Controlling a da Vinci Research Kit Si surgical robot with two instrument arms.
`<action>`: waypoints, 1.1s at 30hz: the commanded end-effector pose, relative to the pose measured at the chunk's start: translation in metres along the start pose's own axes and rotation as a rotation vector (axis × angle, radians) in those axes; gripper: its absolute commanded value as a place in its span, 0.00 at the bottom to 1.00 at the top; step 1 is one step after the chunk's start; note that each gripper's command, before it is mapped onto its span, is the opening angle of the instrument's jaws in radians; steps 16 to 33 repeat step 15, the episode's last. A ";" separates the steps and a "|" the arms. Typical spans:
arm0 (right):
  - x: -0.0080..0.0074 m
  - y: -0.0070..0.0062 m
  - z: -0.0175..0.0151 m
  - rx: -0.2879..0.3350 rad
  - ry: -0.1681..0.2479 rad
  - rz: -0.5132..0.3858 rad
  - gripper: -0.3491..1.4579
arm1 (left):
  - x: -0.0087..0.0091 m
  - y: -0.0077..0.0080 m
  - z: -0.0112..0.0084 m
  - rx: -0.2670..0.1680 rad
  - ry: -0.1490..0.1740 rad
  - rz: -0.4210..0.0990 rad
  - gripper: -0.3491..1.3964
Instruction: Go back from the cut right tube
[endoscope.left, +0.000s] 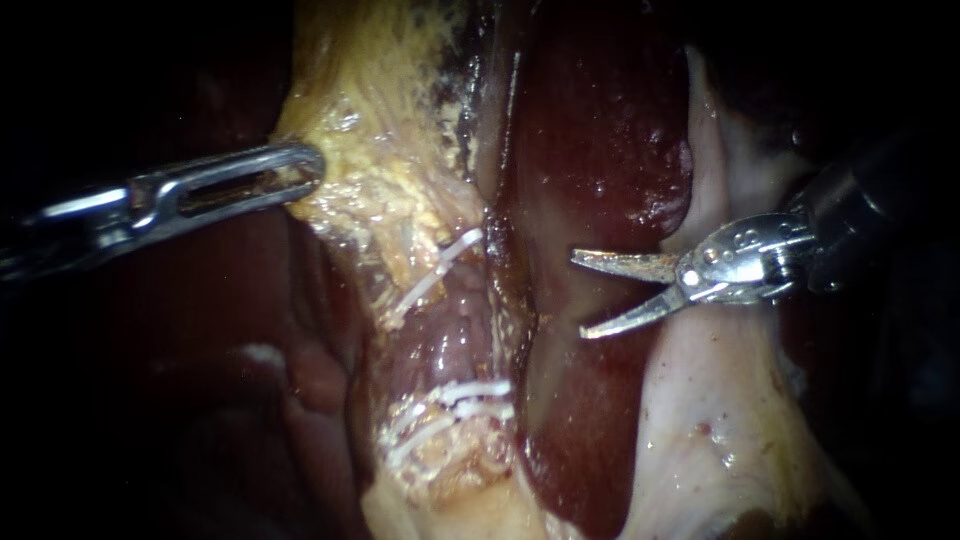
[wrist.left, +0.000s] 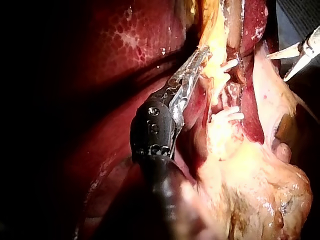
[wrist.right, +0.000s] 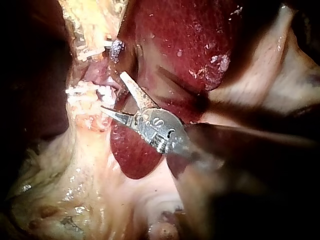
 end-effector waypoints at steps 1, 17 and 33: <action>0.0000 0.0000 0.0000 0.000 0.000 0.000 0.98 | 0.0002 -0.0002 0.0004 0.001 0.005 0.001 0.00; 0.0001 -0.0001 0.0000 0.001 0.000 0.000 0.98 | 0.0002 -0.0003 0.0010 0.004 0.012 0.002 0.00; 0.0001 -0.0001 0.0000 0.001 0.000 0.000 0.98 | 0.0002 -0.0003 0.0010 0.004 0.012 0.002 0.00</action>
